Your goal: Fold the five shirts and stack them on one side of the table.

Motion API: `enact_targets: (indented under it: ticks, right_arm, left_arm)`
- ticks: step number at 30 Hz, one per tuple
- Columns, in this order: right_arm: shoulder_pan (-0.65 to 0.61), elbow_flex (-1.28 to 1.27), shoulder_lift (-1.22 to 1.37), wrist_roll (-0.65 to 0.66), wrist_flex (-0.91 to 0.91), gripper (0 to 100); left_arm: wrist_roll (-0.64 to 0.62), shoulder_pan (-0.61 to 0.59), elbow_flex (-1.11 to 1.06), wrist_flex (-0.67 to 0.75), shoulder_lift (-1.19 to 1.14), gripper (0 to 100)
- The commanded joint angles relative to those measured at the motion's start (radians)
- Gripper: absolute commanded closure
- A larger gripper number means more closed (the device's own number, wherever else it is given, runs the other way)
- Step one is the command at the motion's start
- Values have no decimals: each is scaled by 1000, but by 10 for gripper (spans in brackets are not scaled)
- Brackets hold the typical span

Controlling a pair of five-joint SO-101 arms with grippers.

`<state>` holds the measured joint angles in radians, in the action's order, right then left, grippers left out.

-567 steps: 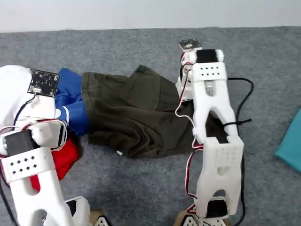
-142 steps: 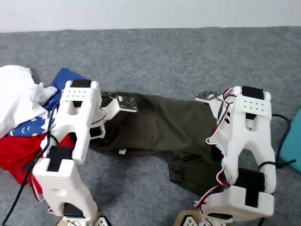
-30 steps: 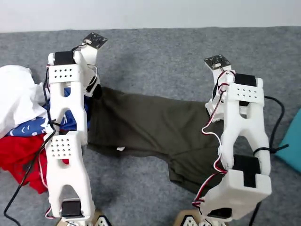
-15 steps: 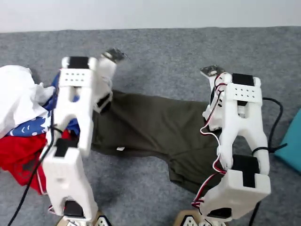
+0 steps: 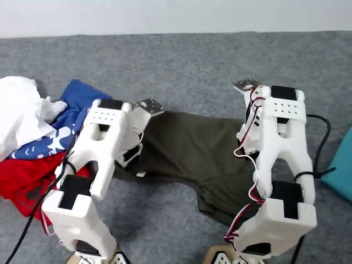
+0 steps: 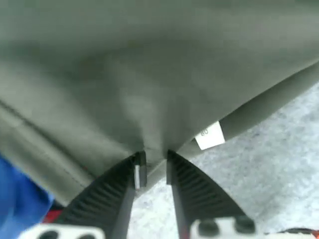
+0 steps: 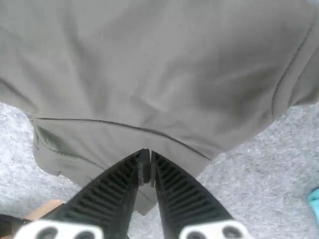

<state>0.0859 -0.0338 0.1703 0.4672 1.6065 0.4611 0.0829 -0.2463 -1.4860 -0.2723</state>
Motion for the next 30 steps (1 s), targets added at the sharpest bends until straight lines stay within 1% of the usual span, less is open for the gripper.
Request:
enact_targets:
  ticks: [1,3,5,7,11,20,25,30]
  right_arm:
    - [-7,49,-76,-6,16,989]
    - [-7,49,-76,-6,33,989]
    - [-8,49,-76,-6,53,989]
    - [-7,49,-76,-6,71,989]
    - [-7,49,-76,-6,77,989]
    - [-25,51,-77,-12,81,989]
    - [-39,55,-77,-8,165,989]
    - [-54,54,-104,-8,180,989]
  left_arm:
    - [12,-9,-56,55,60,924]
    - [15,-31,-82,54,60,924]
    - [51,-61,-97,43,61,924]
    - [97,-98,-97,8,68,924]
    - [112,-130,-67,-44,71,924]
    - [112,-123,107,-161,71,920]
    - [107,-112,242,-269,72,920]
    - [104,-75,240,-267,206,920]
